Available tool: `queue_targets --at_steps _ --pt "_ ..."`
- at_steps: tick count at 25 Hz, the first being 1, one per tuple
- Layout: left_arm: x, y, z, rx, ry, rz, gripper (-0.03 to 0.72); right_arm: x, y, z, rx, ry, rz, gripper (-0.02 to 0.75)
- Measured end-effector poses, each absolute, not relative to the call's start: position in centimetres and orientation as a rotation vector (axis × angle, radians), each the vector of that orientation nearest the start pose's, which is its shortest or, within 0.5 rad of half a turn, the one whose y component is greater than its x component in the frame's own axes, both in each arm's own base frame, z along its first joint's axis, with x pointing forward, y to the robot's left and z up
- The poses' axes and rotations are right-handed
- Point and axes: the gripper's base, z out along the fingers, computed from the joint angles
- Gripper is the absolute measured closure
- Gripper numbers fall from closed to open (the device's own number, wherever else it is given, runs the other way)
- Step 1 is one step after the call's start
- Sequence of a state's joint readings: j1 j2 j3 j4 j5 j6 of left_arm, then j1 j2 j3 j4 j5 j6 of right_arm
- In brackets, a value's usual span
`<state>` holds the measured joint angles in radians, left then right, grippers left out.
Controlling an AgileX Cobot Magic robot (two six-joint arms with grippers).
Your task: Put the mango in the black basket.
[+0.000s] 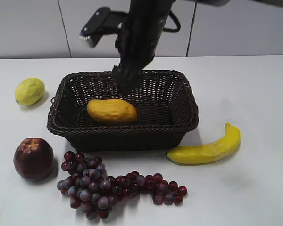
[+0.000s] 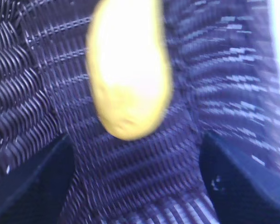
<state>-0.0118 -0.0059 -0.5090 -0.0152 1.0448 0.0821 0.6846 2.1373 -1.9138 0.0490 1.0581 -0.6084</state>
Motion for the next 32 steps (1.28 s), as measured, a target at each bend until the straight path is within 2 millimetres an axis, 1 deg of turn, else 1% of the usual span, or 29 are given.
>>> queue_targets --at_steps 1,3,5,6,9,11,14,17,19,20,22,24,26,28,31,32 --pt "-0.6 -0.1 28.1 0.095 2.011 0.027 0.448 36.1 29.5 25.4 -1.608 2.223 0.088 0.1" --pt "-0.6 -0.1 28.1 0.095 2.011 0.027 0.448 36.4 28.0 27.7 -1.485 2.252 0.098 0.101" --pt "-0.6 -0.1 28.1 0.095 2.011 0.027 0.448 37.1 25.9 29.1 -1.359 2.314 0.09 0.105" --pt "-0.6 -0.1 28.1 0.095 2.011 0.027 0.448 37.5 24.5 29.7 -1.292 2.364 0.069 0.107" --pt "-0.6 -0.1 28.1 0.095 2.011 0.027 0.448 38.6 20.2 30.6 -1.092 2.521 0.007 0.113" --pt "-0.6 -0.1 28.1 0.095 2.011 0.027 0.448 39.3 17.2 31.2 -0.894 2.601 0.016 0.125" --pt "-0.6 -0.1 28.1 0.095 2.011 0.027 0.448 39.4 13.1 31.9 -0.672 2.676 0.08 0.139" --pt "-0.6 -0.1 28.1 0.095 2.011 0.027 0.448 38.4 9.3 32.0 -0.538 2.733 0.088 0.141" --pt "-0.6 -0.1 28.1 0.095 2.011 0.027 0.448 37.1 7.2 31.8 -0.468 2.774 0.084 0.141" --pt "-0.6 -0.1 28.1 0.095 2.011 0.027 0.448 36.2 6.1 32.1 -0.424 2.784 0.083 0.141" --pt "-0.6 -0.1 28.1 0.095 2.011 0.027 0.448 34.0 4.4 32.0 -0.354 2.819 0.079 0.141" --pt "-0.6 -0.1 28.1 0.095 2.011 0.027 0.448 31.3 3.2 32.3 -0.304 2.829 0.075 0.141" --pt "-0.6 -0.1 28.1 0.095 2.011 0.027 0.448 28.4 2.8 31.9 -0.291 2.854 0.075 0.141" --pt "-0.6 -0.1 28.1 0.095 2.011 0.027 0.448 25.6 2.5 31.9 -0.283 2.837 0.08 0.141" --pt "-0.6 -0.1 28.1 0.095 2.011 0.027 0.448 22.1 2.3 31.2 -0.271 2.813 0.082 0.141" --pt "-0.6 -0.1 28.1 0.095 2.011 0.027 0.448 21.1 2.2 30.6 -0.268 2.821 0.083 0.141"
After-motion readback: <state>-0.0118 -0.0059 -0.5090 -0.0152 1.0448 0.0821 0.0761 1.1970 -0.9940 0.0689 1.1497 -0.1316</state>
